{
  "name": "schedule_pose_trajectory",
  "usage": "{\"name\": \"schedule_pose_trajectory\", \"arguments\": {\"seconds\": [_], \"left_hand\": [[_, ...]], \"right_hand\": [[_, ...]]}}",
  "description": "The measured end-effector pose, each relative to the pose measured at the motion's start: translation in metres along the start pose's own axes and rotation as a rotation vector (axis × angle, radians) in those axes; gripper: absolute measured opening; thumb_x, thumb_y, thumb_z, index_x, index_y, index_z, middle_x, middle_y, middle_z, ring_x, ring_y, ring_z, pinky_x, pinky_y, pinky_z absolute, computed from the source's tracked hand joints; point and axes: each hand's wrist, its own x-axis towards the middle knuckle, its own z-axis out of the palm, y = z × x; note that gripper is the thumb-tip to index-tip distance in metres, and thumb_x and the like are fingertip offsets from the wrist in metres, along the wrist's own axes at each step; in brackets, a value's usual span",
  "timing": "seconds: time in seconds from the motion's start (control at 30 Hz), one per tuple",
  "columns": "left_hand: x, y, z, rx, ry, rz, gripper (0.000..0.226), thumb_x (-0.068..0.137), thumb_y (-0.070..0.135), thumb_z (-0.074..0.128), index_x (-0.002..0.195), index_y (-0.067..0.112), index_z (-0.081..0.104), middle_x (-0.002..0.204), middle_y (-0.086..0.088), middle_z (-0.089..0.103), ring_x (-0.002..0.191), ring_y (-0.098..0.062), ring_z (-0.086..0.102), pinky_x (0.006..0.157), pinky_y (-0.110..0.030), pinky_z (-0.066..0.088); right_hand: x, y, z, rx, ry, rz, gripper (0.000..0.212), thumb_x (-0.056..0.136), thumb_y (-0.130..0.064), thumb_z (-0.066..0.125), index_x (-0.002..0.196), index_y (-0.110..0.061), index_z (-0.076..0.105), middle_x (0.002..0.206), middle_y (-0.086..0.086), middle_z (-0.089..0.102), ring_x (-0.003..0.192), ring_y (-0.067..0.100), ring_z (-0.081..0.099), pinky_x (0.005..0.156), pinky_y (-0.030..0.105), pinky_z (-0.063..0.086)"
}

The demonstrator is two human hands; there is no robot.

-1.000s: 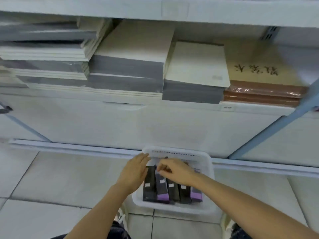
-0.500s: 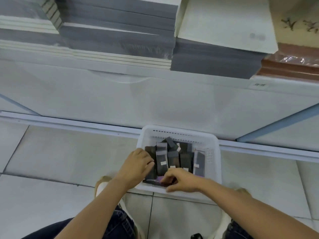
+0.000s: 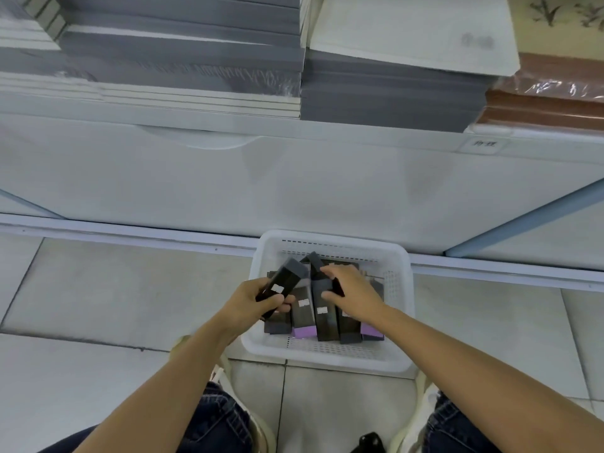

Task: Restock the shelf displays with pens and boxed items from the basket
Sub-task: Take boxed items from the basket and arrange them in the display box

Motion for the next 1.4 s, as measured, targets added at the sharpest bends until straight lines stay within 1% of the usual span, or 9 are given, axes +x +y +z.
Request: {"name": "schedule_pose_trajectory", "arguments": {"seconds": [0.17,0.33,0.53,0.67,0.73,0.9,1.07,1.2,1.4], "left_hand": [[-0.003,-0.003,0.004,-0.049,-0.002,-0.032,0.027,0.098,0.005,0.052,0.125,0.01,0.053,0.107,-0.008,0.074,0.098,-0.02,0.071,0.079,-0.026,0.058],[-0.002,-0.004,0.008,-0.054,0.048,-0.017,0.027,0.1,0.007,0.049,0.126,0.009,0.056,0.107,-0.002,0.074,0.096,-0.015,0.071,0.076,-0.023,0.057],[-0.007,0.016,0.016,-0.103,0.057,-0.029,0.023,0.1,0.017,0.051,0.118,0.013,0.065,0.105,0.003,0.075,0.1,-0.013,0.069,0.085,-0.029,0.056],[-0.022,0.049,0.02,-0.401,-0.195,0.047,0.039,0.096,0.034,0.058,0.124,0.007,0.061,0.118,-0.015,0.069,0.107,-0.026,0.067,0.086,-0.038,0.056],[-0.033,0.071,0.018,-0.482,-0.321,0.136,0.043,0.094,0.028,0.062,0.128,0.003,0.058,0.124,-0.022,0.063,0.108,-0.032,0.065,0.094,-0.045,0.053],[-0.07,0.121,0.005,-0.454,-0.137,0.231,0.044,0.078,0.018,0.072,0.119,0.006,0.062,0.108,-0.02,0.071,0.073,-0.019,0.066,0.065,-0.028,0.056],[-0.124,0.157,-0.019,-0.406,-0.032,0.322,0.043,0.077,0.028,0.07,0.113,0.004,0.065,0.086,-0.013,0.068,0.062,-0.018,0.06,0.057,-0.027,0.053],[-0.165,0.185,-0.03,-0.397,0.012,0.422,0.026,0.082,0.014,0.069,0.104,0.002,0.064,0.068,-0.008,0.065,0.052,-0.013,0.057,0.051,-0.024,0.052],[-0.208,0.242,-0.044,-0.437,0.055,0.571,0.016,0.087,0.015,0.066,0.097,0.004,0.068,0.086,-0.011,0.071,0.053,-0.013,0.057,0.05,-0.024,0.051]], "right_hand": [[0.006,0.006,0.02,-0.229,0.074,0.052,0.059,0.083,-0.039,0.071,0.134,-0.018,0.049,0.129,0.002,0.043,0.122,0.019,0.035,0.101,0.03,0.035],[0.003,0.005,-0.009,0.234,-0.061,0.05,0.024,0.085,-0.024,0.072,0.103,-0.018,0.058,0.102,-0.004,0.057,0.097,0.014,0.054,0.079,0.024,0.044],[-0.011,-0.031,-0.081,0.55,-0.188,-0.061,0.019,0.086,-0.022,0.073,0.103,-0.026,0.065,0.097,-0.012,0.07,0.09,-0.001,0.065,0.079,0.012,0.048],[-0.018,-0.073,-0.116,0.649,-0.136,-0.153,0.021,0.085,-0.016,0.073,0.101,-0.007,0.063,0.093,0.006,0.065,0.091,0.027,0.063,0.088,0.038,0.05],[-0.023,-0.095,-0.127,0.685,-0.06,-0.203,0.018,0.085,-0.015,0.073,0.1,-0.011,0.063,0.089,-0.001,0.066,0.087,0.016,0.063,0.084,0.029,0.051],[-0.045,-0.148,-0.159,0.702,0.17,-0.285,0.013,0.088,-0.013,0.069,0.1,-0.016,0.063,0.09,0.001,0.064,0.074,0.009,0.056,0.067,0.024,0.048],[-0.076,-0.196,-0.189,0.905,0.19,-0.376,0.027,0.089,-0.002,0.064,0.115,-0.009,0.06,0.085,0.003,0.059,0.065,0.011,0.044,0.05,0.018,0.033],[-0.107,-0.239,-0.209,0.936,0.178,-0.51,0.038,0.09,0.003,0.061,0.124,-0.013,0.057,0.107,0.004,0.066,0.051,0.005,0.042,0.044,0.016,0.03],[-0.142,-0.298,-0.264,1.074,0.028,-0.754,0.036,0.087,0.001,0.061,0.12,-0.009,0.053,0.101,0.009,0.056,0.065,0.013,0.062,0.064,0.025,0.056]]}}
